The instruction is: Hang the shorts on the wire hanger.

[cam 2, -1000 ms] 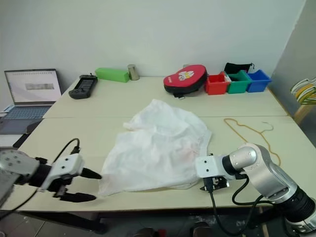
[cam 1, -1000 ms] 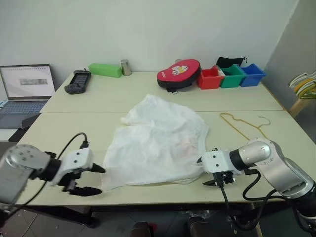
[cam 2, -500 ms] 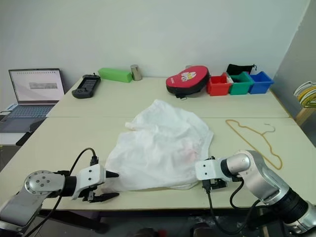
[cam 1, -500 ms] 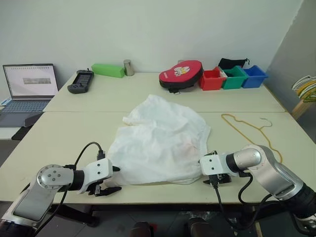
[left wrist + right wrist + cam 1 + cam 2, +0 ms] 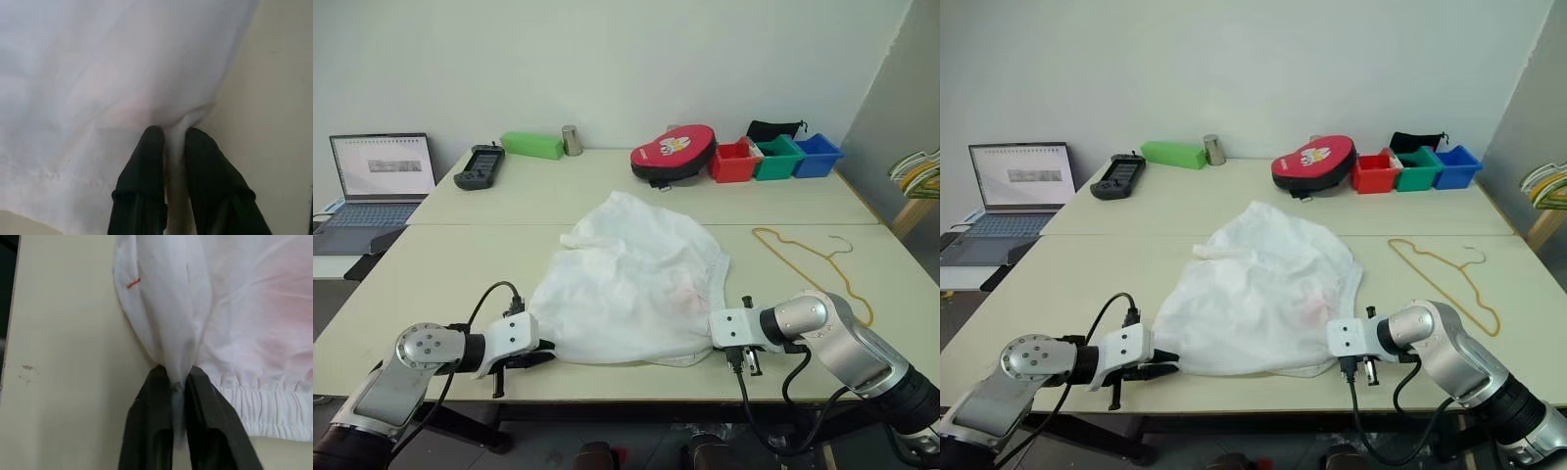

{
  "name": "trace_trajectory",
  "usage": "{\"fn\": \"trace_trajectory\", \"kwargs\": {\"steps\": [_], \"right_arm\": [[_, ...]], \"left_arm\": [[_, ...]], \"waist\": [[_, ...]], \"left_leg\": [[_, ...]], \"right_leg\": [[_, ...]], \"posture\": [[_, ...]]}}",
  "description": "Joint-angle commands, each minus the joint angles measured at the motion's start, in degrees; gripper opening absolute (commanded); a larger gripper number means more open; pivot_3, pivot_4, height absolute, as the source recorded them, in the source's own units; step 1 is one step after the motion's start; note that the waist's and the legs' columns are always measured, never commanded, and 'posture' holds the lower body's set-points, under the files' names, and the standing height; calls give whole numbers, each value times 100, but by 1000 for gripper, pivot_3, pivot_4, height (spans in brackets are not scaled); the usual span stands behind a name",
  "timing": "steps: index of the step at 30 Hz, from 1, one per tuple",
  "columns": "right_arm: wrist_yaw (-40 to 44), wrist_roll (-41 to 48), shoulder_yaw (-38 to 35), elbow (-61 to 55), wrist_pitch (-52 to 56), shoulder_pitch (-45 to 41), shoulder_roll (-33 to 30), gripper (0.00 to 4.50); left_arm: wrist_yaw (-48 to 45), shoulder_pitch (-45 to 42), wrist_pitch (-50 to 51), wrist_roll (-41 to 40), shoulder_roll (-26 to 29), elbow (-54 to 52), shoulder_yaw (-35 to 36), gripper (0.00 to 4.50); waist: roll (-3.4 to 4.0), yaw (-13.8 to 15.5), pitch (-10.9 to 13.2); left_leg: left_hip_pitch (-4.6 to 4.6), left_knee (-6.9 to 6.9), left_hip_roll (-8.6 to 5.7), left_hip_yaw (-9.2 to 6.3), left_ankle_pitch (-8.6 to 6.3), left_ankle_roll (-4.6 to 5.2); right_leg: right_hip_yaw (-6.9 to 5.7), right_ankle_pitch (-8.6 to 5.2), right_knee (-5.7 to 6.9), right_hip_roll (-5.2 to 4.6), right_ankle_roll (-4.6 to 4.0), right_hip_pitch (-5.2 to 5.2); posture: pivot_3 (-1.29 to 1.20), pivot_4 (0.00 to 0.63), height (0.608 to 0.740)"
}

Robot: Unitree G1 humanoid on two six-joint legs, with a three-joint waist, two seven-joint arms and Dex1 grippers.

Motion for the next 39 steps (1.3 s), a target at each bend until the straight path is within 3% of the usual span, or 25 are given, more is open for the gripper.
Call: {"fn": "trace_trajectory", "kwargs": {"steps": [1, 7, 12, 15, 18, 21, 23, 25, 26, 27, 28, 29, 30, 32, 34, 37, 39], "right_arm": [[-2, 3, -80, -23, -3, -115, 15, 0], [49, 78, -107, -156, -36, -117, 2, 0], [810, 887, -397, -1004, 336, 84, -448, 0], [1368, 1676, -659, -1501, 742, 168, -821, 0], [1776, 2245, -837, -1585, 954, 4, -1080, 0], [1666, 2127, -741, -708, 801, -654, -823, 0], [974, 1534, -520, 1368, 329, -1984, 44, 0], [-418, 737, -363, 3936, -490, -3547, 953, 0], [-850, 511, -337, 4749, -797, -4009, 1205, 0], [-1507, 324, -372, 5745, -1172, -4620, 1495, 0], [-1902, 220, -412, 6443, -1465, -5017, 1686, 0], [-3266, -55, -470, 7218, -1820, -5666, 1881, 0], [-4472, -238, -566, 7811, -2154, -6227, 2032, 0], [-6111, -232, -908, 8472, -2654, -6963, 2214, 0], [-6785, -306, -976, 8689, -3125, -7230, 2304, 0], [-6782, -388, -946, 8764, -3655, -7058, 2509, 0], [-5989, -407, -765, 8648, -3857, -6544, 2716, 0]], "left_arm": [[161, -122, 48, 59, -6, 198, 135, 11], [-364, 378, 599, -535, 306, -641, 319, 11], [-1493, 1576, 1445, -1551, 1232, -2021, 939, 11], [-1888, 1810, 2057, -2150, 1600, -2451, 1361, 11], [-2042, 1465, 2224, -2297, 1758, -2388, 1357, 11], [-1743, 35, 1851, -1698, 1400, -1500, 693, 11], [-413, -2279, 547, -264, 423, 820, 3, 11], [1692, -4608, -417, 964, -338, 3407, -434, 11], [2343, -5246, -674, 1269, -498, 4196, -538, 11], [3008, -5955, -874, 1534, -589, 4996, -621, 11], [3381, -6393, -1048, 1697, -638, 5550, -684, 11], [4195, -6998, -1141, 1875, -626, 6005, -659, 11], [4911, -7500, -1269, 2052, -585, 6359, -661, 11], [5985, -8141, -1504, 2297, -453, 6763, -668, 11], [6594, -8378, -1741, 2437, -287, 6901, -652, 11], [6855, -8160, -2135, 2537, -117, 6836, -629, 11], [6190, -7612, -2197, 2400, -83, 6722, -600, 11]], "waist": [[-5, -1, -3], [-24, -2, -11], [-38, -52, -5], [-51, -30, 8], [-48, 17, 15], [-47, 13, 18], [-33, 5, 4], [-69, -1, 35], [-104, -6, 32], [-127, -14, 38], [-141, -47, 24], [-144, -99, 20], [-142, -143, 20], [-150, -208, 15], [-148, -213, 9], [-147, -276, -26], [-140, -305, -38]], "left_leg": [[-1, 0, -1, 5, 0, 0], [-14, -2, 0, 22, -12, -16], [-30, -8, 15, 27, -30, -41], [-34, -12, 17, 22, -41, -42], [-14, -11, 16, 14, -42, -43], [-3, -1, 15, 18, -41, -43], [3, 8, 7, 26, -38, -43], [47, 24, -14, 36, -24, -29], [33, 18, -12, 29, -9, -13], [13, 16, -12, 19, 39, -16], [-28, 14, 0, 11, 92, -83], [-78, -9, 5, 3, 106, -77], [-110, -4, 7, 15, 103, -82], [-220, -11, 4, 28, 104, -86], [-351, -10, -2, 30, 129, -147], [-382, -85, -2, 51, 118, -175], [-381, -100, -1, 65, 117, -174]], "right_leg": [[1, 0, 0, 0, 0, 0], [4, 1, -1, 0, 2, -5], [4, -5, -3, 1, -4, -10], [-5, -21, -6, 1, -7, -12], [-14, -29, -9, -1, -17, -15], [-13, -31, -6, -2, -21, -10], [-14, -31, -8, -1, -21, -10], [-23, -2, -18, 5, -17, 40], [-24, 21, -29, 14, -10, 29], [-25, 130, -48, 27, -21, 36], [-29, 204, -50, 37, 0, -14], [-31, 262, -102, 45, 37, -53], [-27, 279, -96, 44, 12, -93], [-2, 285, -74, 23, 16, -218], [13, 280, -17, -21, 38, -381], [-1, 261, -13, -35, 29, -462], [-3, 246, -16, -34, 24, -466]], "posture": [[3, 33, 740], [10, 33, 740], [17, 37, 740], [22, 38, 740], [19, 34, 740], [11, 25, 740], [8, 17, 740], [1, 2, 740], [0, 0, 740], [-1, 0, 740], [-2, 0, 740], [-3, 0, 740], [-6, 0, 740], [-6, 0, 740], [5, 0, 740], [27, 12, 740], [43, 24, 740]]}}
